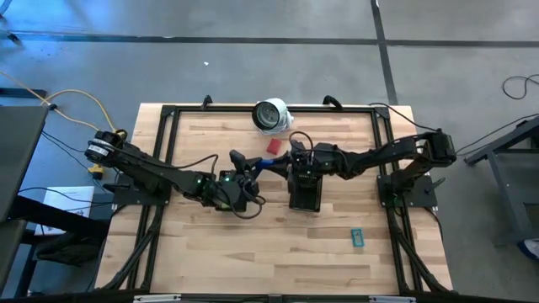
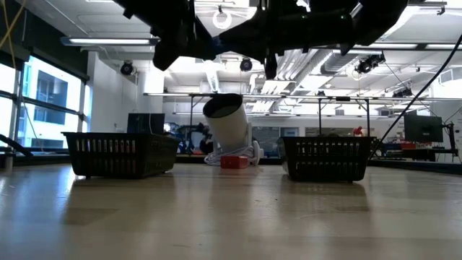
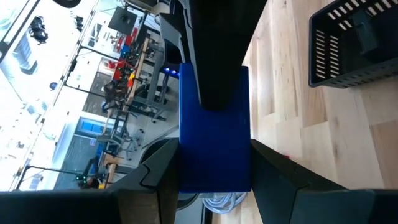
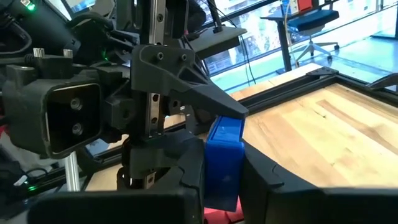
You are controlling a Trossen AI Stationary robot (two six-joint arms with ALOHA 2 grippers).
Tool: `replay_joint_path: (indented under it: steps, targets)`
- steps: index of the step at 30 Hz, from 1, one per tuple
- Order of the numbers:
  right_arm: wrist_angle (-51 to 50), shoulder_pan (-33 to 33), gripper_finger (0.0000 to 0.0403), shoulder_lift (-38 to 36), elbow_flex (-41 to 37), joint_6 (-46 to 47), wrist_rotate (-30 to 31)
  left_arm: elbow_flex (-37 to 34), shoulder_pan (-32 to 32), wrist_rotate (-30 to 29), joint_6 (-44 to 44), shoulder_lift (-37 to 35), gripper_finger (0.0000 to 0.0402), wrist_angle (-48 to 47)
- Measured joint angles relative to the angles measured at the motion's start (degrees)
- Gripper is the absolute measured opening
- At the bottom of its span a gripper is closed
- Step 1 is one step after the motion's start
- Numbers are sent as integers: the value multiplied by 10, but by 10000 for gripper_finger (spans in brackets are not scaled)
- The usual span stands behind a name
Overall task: Pick & Place Office items
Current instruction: Put the blue digital clock into the right black bin
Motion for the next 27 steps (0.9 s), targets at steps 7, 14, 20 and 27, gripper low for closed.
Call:
replay_joint_path:
  steps: [7,14,20,27]
  targets:
    - [0,-6,48,0,0,5,-15,0,0,2,-4,0,148,1]
    - [0,-6,48,0,-1,-7,-22,0,-13,-3,-7,0,175,6]
    - [0,-6,48,0,-1,-17,-18,0,-31,-40,-9,0,205,29]
    - [-1,-6,48,-2,-1,-25,-19,0,-75,-51,-11,-7,209,31]
